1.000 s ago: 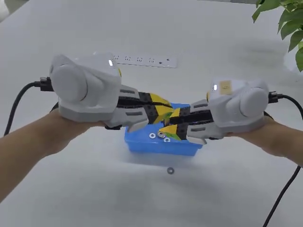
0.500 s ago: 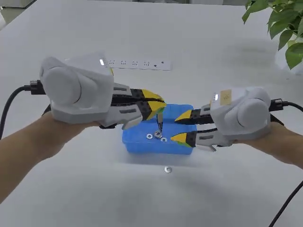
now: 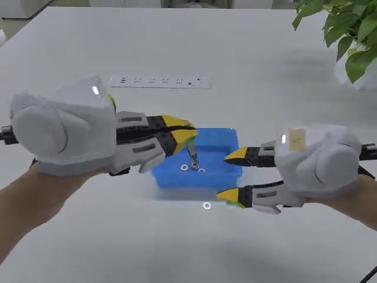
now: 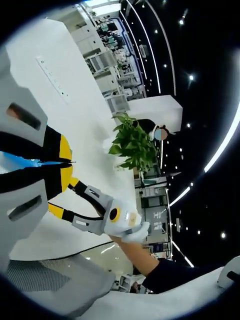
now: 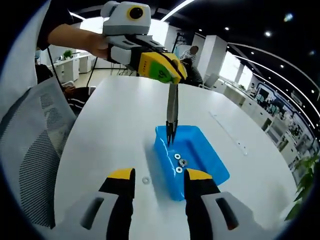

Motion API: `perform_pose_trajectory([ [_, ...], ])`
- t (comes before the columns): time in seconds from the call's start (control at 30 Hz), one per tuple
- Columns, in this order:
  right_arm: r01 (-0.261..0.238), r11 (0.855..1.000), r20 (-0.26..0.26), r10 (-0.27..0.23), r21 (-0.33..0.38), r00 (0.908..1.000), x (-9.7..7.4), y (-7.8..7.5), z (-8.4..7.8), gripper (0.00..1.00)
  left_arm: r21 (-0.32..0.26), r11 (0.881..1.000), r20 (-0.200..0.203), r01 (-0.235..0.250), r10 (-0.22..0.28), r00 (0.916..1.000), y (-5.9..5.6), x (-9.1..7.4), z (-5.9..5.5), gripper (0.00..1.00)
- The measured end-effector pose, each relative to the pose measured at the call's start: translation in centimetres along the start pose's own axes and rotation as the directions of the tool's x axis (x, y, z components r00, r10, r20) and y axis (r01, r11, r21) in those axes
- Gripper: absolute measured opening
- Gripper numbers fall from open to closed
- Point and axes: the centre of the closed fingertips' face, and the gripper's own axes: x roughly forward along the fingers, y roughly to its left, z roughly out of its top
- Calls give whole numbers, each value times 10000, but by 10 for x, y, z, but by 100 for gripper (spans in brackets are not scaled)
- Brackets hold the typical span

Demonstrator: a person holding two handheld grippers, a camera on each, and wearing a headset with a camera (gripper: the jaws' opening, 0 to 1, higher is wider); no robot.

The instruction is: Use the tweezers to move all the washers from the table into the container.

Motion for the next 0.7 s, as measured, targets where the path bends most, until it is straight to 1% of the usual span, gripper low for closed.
perform_pose_trajectory([
  [0.1,25,9970,144,-36,779,9999,-8,9,-4,46,207,9998,28,22,-22,10000,-6,-5,0,5],
  [0.13,69,9961,210,-88,880,9997,-10,10,-5,48,135,9999,166,19,-21,9999,-8,-8,0,5],
  [0.17,114,9946,295,-145,1028,9995,-14,12,-6,49,23,10000,224,18,-19,9997,-9,-9,0,5],
  [0.27,176,9907,256,-212,1348,9994,-19,15,-15,51,-30,10000,120,-16,17,9999,-13,-14,-6,5],
  [0.33,201,9889,130,-222,1472,9997,-20,18,-22,52,-139,9999,97,11,-9,10000,-17,-15,-9,5],
  [0.43,202,9871,40,-211,1590,9998,-21,22,-29,53,-304,9993,80,221,-219,9997,-28,-14,-15,5],
  [0.53,157,9867,-12,-157,1619,9999,-22,26,-34,55,-148,9989,-55,454,-455,9989,-39,-10,-22,5],
  [0.63,76,9873,-183,-47,1590,9998,-23,32,-38,58,-29,9981,-196,620,-620,9979,-45,-4,-29,5],
  [0.67,62,9869,-162,-36,1612,9999,-24,32,-38,60,4,9977,-220,681,-681,9974,-47,-2,-31,5],
  [0.7,15,9858,19,-18,1681,10000,-24,34,-35,63,-27,9973,-241,739,-739,9970,-48,0,-33,5],
])
